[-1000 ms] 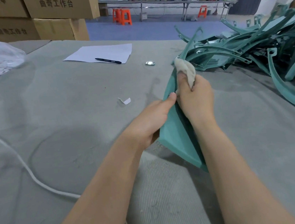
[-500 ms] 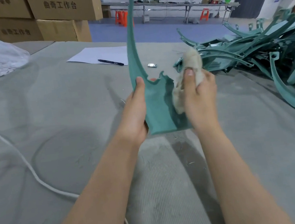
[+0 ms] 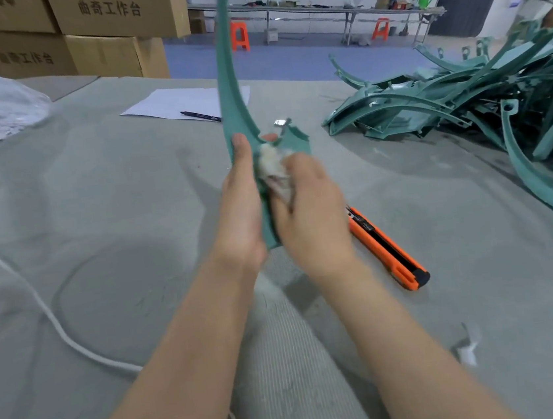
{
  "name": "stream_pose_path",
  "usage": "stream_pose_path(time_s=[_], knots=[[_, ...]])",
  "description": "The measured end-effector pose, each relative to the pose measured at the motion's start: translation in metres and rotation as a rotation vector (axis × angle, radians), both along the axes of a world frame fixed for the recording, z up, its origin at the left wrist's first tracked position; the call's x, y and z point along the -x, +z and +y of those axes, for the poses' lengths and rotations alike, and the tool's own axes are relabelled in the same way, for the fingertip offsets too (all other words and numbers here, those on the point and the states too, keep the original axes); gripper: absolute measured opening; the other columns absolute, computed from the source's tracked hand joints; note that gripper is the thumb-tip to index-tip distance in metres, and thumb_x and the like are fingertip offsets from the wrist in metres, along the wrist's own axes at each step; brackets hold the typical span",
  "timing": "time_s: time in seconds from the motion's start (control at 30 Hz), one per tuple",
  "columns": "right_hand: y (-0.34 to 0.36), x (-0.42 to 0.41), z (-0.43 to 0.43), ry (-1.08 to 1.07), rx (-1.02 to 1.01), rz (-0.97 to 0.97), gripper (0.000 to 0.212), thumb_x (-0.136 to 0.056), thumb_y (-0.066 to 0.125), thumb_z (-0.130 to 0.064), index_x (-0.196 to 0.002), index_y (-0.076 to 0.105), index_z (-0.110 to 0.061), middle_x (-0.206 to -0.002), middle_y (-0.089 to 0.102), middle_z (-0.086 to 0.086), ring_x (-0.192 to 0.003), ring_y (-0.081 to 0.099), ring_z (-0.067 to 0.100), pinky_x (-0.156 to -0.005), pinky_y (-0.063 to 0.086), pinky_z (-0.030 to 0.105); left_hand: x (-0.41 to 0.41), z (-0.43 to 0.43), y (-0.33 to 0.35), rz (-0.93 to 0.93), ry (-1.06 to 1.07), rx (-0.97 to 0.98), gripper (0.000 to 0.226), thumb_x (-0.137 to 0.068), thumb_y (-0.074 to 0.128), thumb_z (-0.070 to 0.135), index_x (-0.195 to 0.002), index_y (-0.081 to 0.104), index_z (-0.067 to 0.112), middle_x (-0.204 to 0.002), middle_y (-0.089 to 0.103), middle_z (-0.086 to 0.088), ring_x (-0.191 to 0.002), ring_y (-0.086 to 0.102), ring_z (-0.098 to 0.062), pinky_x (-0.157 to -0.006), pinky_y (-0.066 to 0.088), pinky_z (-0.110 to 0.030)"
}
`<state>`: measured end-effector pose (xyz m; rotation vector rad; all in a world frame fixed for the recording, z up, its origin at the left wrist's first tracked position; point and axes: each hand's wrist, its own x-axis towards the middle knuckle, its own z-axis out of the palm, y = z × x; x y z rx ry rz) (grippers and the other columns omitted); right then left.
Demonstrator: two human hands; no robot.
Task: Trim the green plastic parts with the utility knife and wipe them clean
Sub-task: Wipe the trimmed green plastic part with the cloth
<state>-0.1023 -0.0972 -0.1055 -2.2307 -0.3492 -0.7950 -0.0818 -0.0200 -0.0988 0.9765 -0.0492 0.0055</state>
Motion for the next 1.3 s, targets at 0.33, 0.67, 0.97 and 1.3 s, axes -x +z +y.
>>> stream_pose_path(time_s=[0.33, 0.67, 0.97, 1.3], knots=[[-0.008, -0.008, -0.006, -0.176, -0.028, 0.191, 0.016, -0.091, 0.048, -0.011, -0.1, 0.036, -0.015, -0.091, 0.061, 0.01, -0.086, 0.057, 0.037, -0.06, 0.021, 0.034, 0.0, 0.005, 0.0, 0.004, 0.047, -0.037, 0.051, -0.095, 0.033, 0.061, -0.1, 0.066, 0.022, -0.102, 0.072, -0.005, -0.095, 0.068, -0.024, -0.087, 0.054, -0.037], [-0.025, -0.037, -0.031, -0.228, -0.196, 0.301, 0.016, -0.098, 0.05, -0.026, -0.093, 0.036, -0.018, -0.094, 0.063, 0.014, -0.09, 0.057, 0.036, -0.065, 0.03, 0.034, -0.001, 0.03, 0.004, -0.033, 0.175, 0.198, 0.052, -0.098, 0.027, 0.059, -0.107, 0.065, 0.025, -0.114, 0.071, -0.001, -0.106, 0.067, -0.019, -0.094, 0.052, -0.041], [0.004, -0.032, -0.05, 0.386, -1.499, 0.651, 0.034, -0.098, 0.047, -0.045, -0.107, 0.066, -0.018, -0.095, 0.073, -0.004, -0.078, 0.069, 0.008, -0.065, 0.059, 0.027, -0.005, 0.029, 0.003, 0.054, 0.283, 0.365, 0.045, -0.101, 0.03, 0.051, -0.11, 0.064, 0.023, -0.099, 0.075, 0.004, -0.09, 0.072, -0.013, -0.07, 0.06, -0.032], [-0.002, -0.028, -0.041, 0.204, -1.236, 0.671, 0.013, -0.094, 0.06, -0.013, -0.107, 0.062, -0.009, -0.105, 0.071, 0.009, -0.085, 0.07, 0.018, -0.062, 0.058, 0.027, 0.0, 0.006, -0.001, 0.007, 0.028, 0.148, 0.035, -0.104, 0.037, 0.026, -0.134, 0.051, 0.016, -0.123, 0.066, -0.006, -0.11, 0.065, -0.021, -0.083, 0.058, -0.037]])
